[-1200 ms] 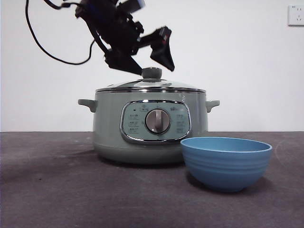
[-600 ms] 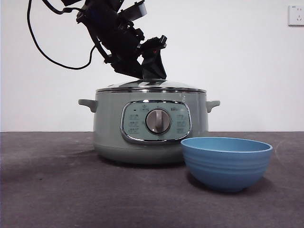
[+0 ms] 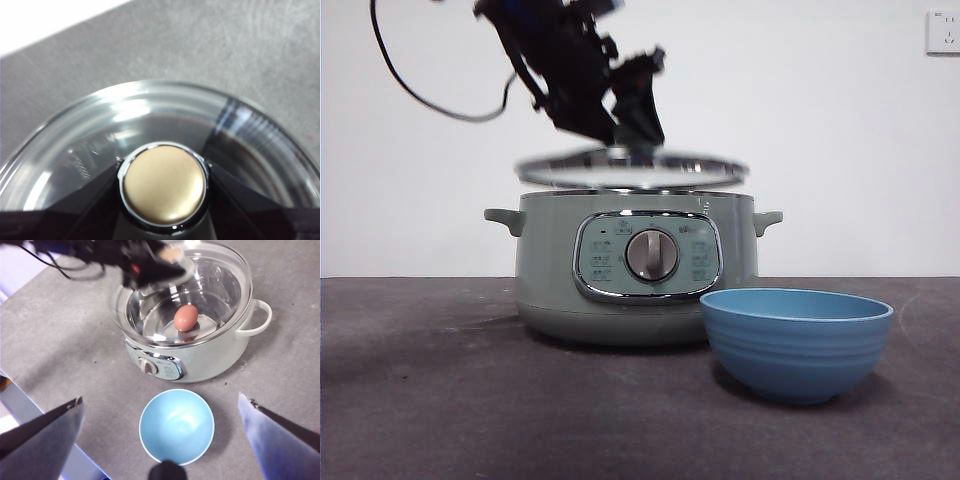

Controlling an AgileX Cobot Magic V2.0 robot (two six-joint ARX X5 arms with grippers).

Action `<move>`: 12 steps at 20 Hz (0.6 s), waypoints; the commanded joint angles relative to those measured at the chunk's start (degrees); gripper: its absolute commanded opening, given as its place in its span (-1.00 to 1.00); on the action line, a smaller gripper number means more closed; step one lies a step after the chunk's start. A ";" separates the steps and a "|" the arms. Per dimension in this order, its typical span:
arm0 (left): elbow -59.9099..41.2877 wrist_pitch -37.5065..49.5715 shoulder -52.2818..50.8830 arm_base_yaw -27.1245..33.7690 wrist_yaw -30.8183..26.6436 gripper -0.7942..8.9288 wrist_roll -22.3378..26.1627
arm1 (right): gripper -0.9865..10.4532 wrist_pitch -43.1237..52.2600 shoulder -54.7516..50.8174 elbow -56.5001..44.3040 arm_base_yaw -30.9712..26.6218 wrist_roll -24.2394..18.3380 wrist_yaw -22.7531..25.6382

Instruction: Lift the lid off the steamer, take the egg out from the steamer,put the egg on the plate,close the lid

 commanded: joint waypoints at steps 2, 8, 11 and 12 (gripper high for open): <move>3.17 0.59 -5.73 0.31 0.20 -0.85 0.24 | 0.11 0.79 0.20 0.17 0.11 0.22 0.15; 3.50 -10.51 -18.25 0.33 0.09 -0.85 0.42 | 0.11 8.11 4.81 0.17 1.75 3.74 -0.07; 3.50 -14.58 -25.64 0.33 -0.83 -0.85 0.39 | 0.11 14.12 9.44 0.17 4.81 5.79 0.17; 3.50 -16.13 -28.39 0.33 -2.05 -0.85 0.42 | 0.11 16.41 11.54 0.17 5.95 6.88 0.33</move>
